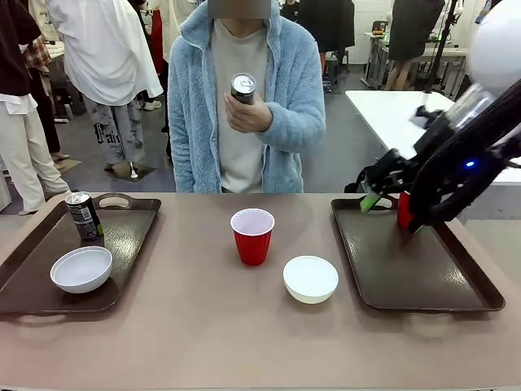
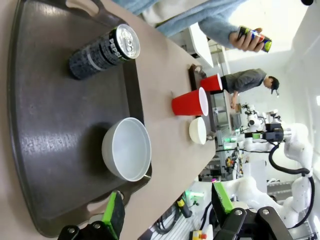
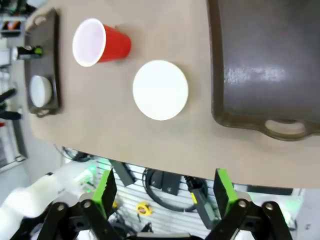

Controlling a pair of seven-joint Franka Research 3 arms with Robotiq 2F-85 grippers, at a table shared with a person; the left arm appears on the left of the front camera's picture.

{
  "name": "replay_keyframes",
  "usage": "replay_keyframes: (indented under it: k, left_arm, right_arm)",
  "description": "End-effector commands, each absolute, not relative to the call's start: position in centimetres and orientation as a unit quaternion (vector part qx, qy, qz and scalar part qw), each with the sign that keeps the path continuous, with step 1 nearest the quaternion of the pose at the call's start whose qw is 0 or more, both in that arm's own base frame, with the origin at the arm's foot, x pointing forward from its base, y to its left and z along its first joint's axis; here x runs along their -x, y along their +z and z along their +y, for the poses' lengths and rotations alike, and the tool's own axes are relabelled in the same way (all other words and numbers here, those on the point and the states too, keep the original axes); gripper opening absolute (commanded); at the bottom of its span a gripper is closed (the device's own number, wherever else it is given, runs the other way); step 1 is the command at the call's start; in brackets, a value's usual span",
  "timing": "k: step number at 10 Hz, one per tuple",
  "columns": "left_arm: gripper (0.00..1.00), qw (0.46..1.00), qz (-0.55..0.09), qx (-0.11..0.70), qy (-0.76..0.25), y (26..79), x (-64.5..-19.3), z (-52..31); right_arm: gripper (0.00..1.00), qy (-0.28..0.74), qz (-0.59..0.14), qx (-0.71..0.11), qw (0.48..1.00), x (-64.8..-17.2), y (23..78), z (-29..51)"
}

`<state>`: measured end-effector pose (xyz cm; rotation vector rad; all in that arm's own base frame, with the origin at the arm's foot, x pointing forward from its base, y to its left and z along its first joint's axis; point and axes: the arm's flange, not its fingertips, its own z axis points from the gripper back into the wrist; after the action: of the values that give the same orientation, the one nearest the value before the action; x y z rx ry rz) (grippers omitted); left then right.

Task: Prepare tableware on both trays.
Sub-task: Pick up a Picnic Bowl from the table and place it on a Handle tray.

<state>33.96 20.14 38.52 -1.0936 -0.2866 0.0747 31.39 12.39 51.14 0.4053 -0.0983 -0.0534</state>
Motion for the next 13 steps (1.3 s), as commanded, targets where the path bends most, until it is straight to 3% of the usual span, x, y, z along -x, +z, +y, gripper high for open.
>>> replay_keyframes:
  k: [1, 8, 13]
  left_arm:
    - [0.93, 0.84, -0.141, 0.523, 0.028, 38.6, -33.8, 20.4]
    - [0.93, 0.84, -0.141, 0.523, 0.028, 38.6, -33.8, 20.4]
    - [0.93, 0.84, -0.141, 0.523, 0.028, 38.6, -33.8, 20.4]
  right_arm:
    - [1.0, -0.037, -0.055, -0.22, 0.973, -31.3, 51.9, 10.6]
    - [1.0, -0.022, -0.059, -0.226, 0.972, -31.9, 50.7, 9.6]
    - [1.0, 0.014, -0.073, -0.176, 0.982, -33.0, 51.5, 13.0]
